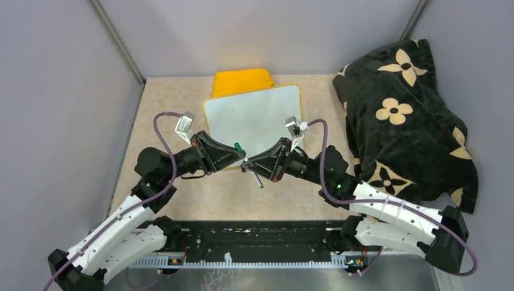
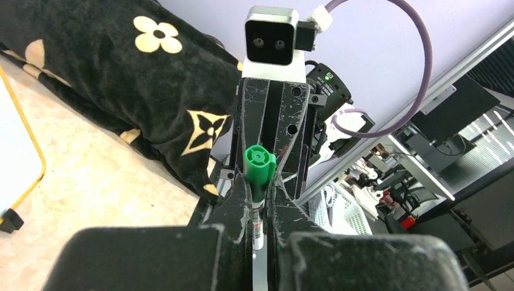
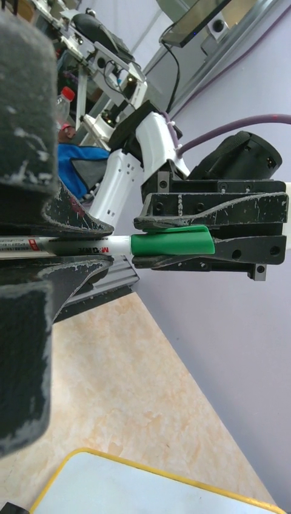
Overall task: Write a sentence on the whiteboard
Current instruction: Open the whiteboard marker at the center of the board, then place the pen cap at the center of the board.
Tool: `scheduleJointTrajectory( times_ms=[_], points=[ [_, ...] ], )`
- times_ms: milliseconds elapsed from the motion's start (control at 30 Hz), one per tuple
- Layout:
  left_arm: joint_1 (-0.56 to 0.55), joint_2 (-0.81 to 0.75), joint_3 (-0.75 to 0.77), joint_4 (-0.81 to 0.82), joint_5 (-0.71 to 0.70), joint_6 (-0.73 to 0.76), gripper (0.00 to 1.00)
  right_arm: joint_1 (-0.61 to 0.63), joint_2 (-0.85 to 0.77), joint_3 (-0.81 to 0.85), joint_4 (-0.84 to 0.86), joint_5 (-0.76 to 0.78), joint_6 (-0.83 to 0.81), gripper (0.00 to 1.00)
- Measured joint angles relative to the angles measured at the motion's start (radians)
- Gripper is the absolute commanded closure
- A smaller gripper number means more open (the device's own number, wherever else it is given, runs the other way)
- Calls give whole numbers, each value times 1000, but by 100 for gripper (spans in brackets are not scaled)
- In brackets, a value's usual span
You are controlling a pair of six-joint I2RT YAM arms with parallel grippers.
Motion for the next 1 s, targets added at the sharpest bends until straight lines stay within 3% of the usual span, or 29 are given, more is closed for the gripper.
scheduleJointTrajectory(
  times_ms=[467,600,767,1000],
  points=[
    [29,-68,3,-28,-184,77,100,2,-92,-57,-117,27,-18,100],
    [29,-95,40,-230,-288,160,100,2,-158,-56,-265,153,-55,100],
    [29,-188,51,-556,-529,229,100,2,-243,-55,-528,414,-79,100],
    [29,-191,0,-911,-821,169,100,2,-262,-82,-712,596,-77,100]
  ],
)
